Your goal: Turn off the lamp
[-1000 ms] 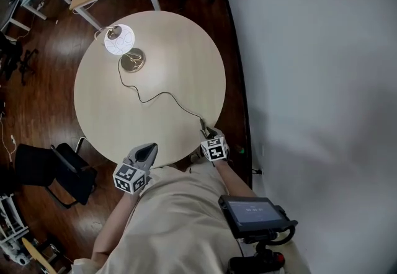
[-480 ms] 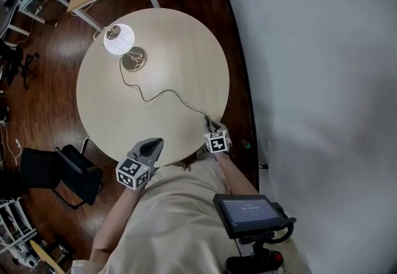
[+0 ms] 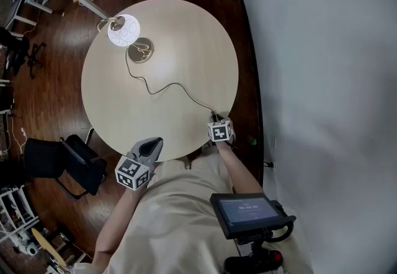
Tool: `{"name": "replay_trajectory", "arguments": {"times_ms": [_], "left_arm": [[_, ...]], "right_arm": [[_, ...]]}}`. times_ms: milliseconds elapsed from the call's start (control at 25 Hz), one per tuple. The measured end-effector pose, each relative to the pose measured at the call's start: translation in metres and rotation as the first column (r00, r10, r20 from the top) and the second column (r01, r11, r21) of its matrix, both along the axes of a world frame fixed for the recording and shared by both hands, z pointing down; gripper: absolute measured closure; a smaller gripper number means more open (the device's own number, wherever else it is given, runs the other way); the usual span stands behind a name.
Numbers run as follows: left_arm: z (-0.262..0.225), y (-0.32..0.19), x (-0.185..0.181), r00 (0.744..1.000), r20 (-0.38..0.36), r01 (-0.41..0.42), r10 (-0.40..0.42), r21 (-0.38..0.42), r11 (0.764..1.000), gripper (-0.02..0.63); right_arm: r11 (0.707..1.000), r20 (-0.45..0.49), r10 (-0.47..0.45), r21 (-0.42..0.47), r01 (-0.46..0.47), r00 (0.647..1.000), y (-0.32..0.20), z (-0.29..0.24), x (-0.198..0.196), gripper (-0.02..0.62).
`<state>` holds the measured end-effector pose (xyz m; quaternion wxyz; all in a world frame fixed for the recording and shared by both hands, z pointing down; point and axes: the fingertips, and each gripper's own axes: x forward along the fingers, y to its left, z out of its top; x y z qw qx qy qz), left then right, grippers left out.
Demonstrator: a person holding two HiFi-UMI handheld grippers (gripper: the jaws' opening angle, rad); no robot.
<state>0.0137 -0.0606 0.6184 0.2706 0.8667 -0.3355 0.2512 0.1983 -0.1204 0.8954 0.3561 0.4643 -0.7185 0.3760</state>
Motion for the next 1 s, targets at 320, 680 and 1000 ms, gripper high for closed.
{"name": "replay_trajectory", "arguments": {"times_ms": [320, 680, 1000], "left_arm": [[-0.007, 0.008, -0.015, 1.0, -0.002, 0.029, -0.029, -0.002, 1.0, 0.62], [0.004, 0.018, -0.012, 0.999, 0.002, 0.053, -0.053, -0.011, 0.999, 0.62], [-0.001, 0.018, -0.019, 0.998, -0.001, 0.066, -0.066, -0.008, 0.998, 0.62]], "right_arm": [[1.0, -0.019, 0.0, -0.015, 0.0, 1.0, 0.0, -0.003, -0.013, 0.477], [0.997, -0.054, 0.049, -0.048, -0.052, 0.997, 0.005, 0.004, -0.002, 0.483], [0.997, -0.098, 0.048, -0.049, -0.053, 0.994, 0.003, 0.005, 0.001, 0.5]]}}
